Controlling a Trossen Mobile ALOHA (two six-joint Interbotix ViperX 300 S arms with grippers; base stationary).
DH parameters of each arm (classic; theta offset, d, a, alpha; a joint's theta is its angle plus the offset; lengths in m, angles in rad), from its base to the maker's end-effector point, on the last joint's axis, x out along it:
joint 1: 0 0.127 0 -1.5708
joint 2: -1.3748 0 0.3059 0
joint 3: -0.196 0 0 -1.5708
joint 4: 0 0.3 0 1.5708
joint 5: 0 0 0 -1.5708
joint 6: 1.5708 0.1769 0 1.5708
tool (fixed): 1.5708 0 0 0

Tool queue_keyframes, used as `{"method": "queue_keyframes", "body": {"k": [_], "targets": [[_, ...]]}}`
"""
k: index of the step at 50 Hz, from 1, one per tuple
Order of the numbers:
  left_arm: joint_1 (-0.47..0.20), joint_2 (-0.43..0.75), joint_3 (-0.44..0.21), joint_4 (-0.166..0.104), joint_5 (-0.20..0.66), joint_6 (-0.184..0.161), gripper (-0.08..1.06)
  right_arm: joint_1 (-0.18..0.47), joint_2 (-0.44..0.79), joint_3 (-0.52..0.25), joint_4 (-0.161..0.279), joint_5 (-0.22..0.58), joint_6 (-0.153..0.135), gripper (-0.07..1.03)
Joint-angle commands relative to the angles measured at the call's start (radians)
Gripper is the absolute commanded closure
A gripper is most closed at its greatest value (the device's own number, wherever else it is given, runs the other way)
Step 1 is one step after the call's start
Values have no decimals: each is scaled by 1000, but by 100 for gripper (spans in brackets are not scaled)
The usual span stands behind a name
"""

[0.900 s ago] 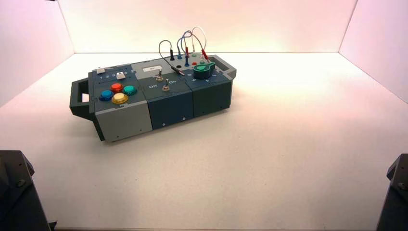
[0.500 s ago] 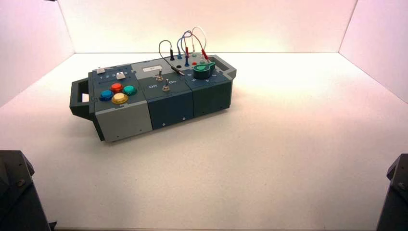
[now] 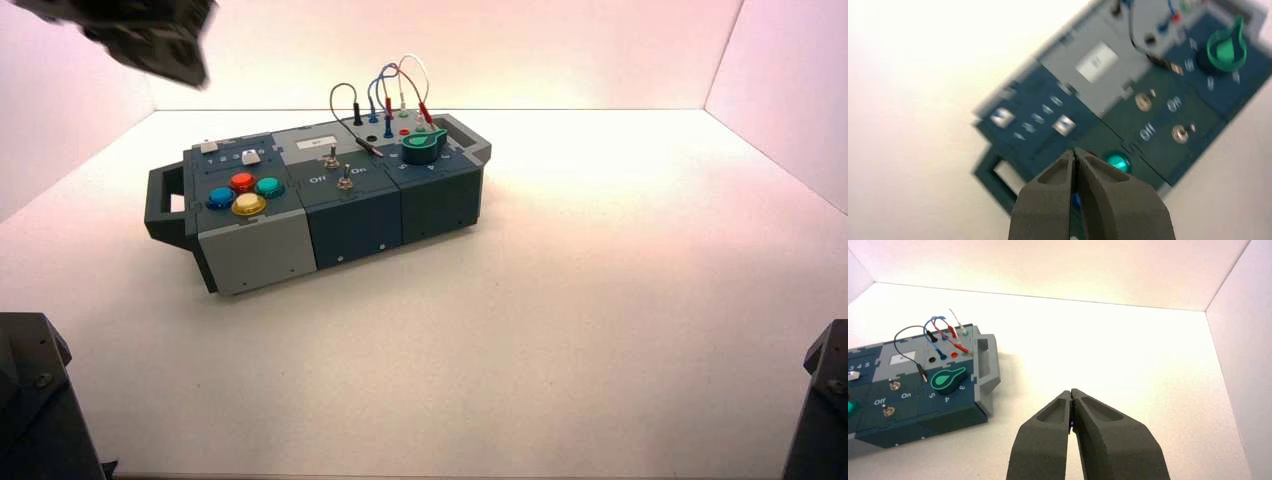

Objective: Push the green button with the left gripper.

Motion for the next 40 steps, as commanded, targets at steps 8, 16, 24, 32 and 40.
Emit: {"method": "queue_keyframes", "body": {"k": [8, 16, 24, 32, 40], "targets": [[-66, 143, -86, 0, 38, 6, 100, 5, 20, -28, 3, -6, -2, 98], [-89, 179, -97, -6, 44, 6, 100, 5, 20, -29, 2, -5, -3, 98], [-107, 189, -94, -8, 44, 6, 100, 5, 20, -31, 2, -3, -3, 98], [-123, 207, -92, -8, 44, 5, 100, 5, 20, -31, 0, 0, -3, 98], [-137, 227, -92, -8, 46, 3, 100, 5, 20, -32, 2, 2, -3, 98]]}}
